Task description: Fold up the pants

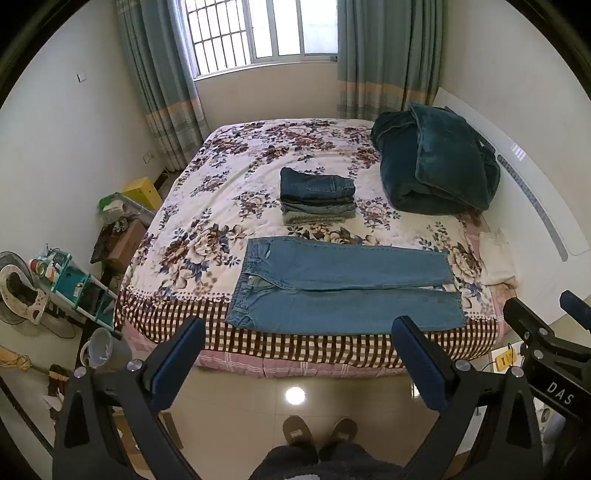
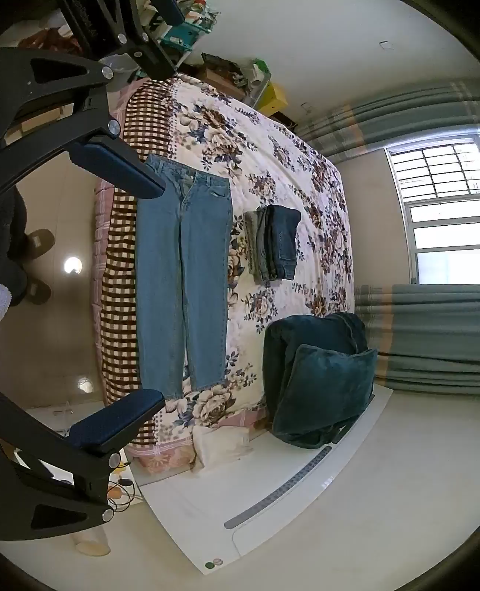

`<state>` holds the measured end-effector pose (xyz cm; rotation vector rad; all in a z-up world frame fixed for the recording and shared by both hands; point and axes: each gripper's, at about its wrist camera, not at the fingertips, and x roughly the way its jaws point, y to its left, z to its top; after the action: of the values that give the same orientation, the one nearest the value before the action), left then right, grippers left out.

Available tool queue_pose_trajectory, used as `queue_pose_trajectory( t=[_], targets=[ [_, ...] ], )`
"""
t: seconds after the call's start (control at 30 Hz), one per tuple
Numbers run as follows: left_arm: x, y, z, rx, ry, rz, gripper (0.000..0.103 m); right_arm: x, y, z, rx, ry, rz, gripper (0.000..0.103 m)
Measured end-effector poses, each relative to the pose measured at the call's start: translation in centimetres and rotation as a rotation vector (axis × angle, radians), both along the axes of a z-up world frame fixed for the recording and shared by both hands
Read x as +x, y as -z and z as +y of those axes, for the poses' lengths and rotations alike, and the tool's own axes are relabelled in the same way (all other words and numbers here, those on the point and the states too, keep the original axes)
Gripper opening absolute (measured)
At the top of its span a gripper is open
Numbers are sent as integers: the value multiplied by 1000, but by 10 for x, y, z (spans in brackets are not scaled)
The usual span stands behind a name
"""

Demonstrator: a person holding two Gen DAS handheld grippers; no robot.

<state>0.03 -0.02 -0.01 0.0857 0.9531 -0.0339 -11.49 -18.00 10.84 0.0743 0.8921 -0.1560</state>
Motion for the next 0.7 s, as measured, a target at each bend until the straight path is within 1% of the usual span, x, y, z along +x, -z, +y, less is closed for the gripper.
queue_pose_trajectory(
  t=[0.2,0.3,0.47,0.53,0.7],
  targets=[
    [0,0,1,-4,-1,-1,103,2,0,-1,-2,-10,11,103],
    [0,-1,1,-8,-1,1,103,-2,6,5,-11,-11,9,103],
    [-1,-1,1,-5,2,0,103,-10,4,8,-15,-19,3,103],
    [-1,-1,2,-5,3,-2,103,2,1,5,-11,-9,18,103],
    [0,0,1,-6,0,-1,103,4,-3,7,-13,-13,20,103]
  ],
)
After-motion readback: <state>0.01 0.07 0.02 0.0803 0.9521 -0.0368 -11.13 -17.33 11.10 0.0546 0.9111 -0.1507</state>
